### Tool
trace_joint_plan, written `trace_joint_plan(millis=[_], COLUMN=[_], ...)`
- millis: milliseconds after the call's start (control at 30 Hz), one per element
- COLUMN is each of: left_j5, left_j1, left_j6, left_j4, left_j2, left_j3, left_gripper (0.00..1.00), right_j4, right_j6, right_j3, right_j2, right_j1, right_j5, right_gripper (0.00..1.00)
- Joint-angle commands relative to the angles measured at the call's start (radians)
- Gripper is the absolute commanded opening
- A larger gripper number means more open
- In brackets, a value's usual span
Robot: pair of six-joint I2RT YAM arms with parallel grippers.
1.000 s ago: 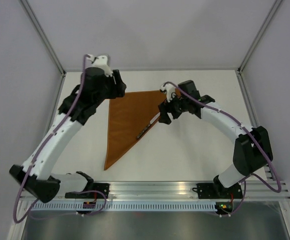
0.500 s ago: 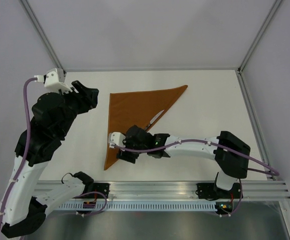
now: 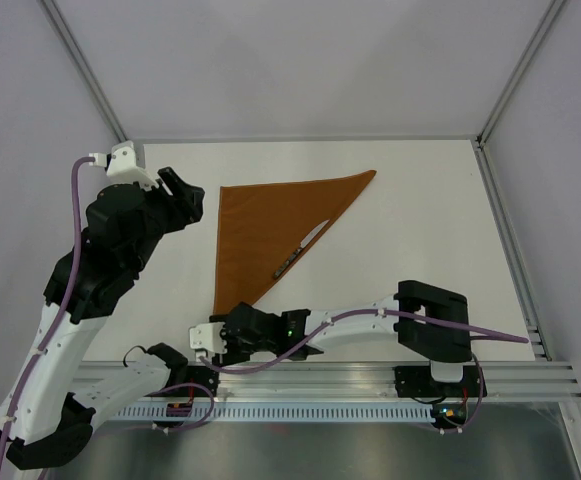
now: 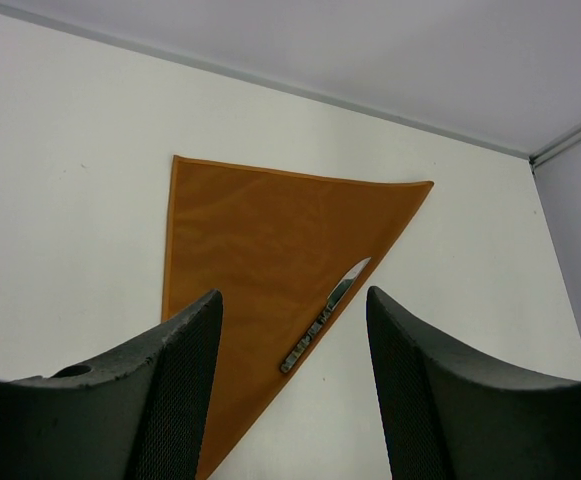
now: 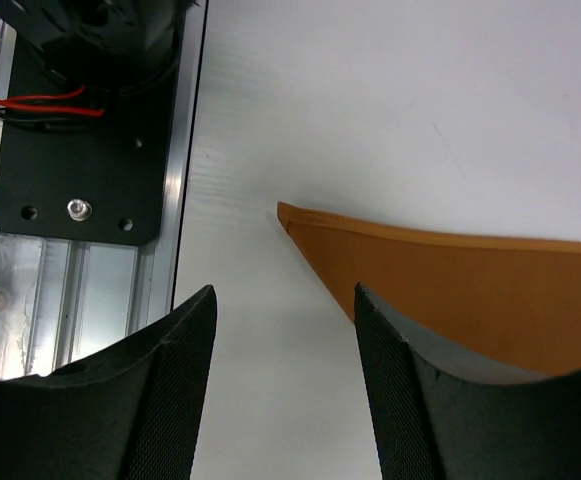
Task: Fold the napkin, place the utensils inside, and roll it up
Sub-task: Fold the napkin
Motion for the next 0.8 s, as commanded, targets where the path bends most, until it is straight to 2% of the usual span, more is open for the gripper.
trace_joint_plan(millis=[0,533,767], left_j5=[-0.019,-0.036,-0.038], left_j1=[-0.002,-0.002,-0.002], left_j6=[-0.027,-0.005,-0.004], left_j4=[-0.004,-0.006,-0.004], left_j2=[-0.002,-0.012,-0.024], left_j3=[-0.005,-0.036,-0.056], left_gripper=[0.65,0.65,0.65], right_j4=[0.142,0.320,0.331], right_j6=[-0.075,-0.187,-0.195], right_j3=[0.010,0.075,0.068], right_j2=[0.048,0.243,0.263], right_j1=[0.041,0.063,0.063], right_j5=[0.083,0.198,0.208], right_gripper=[0.63,0.63,0.46])
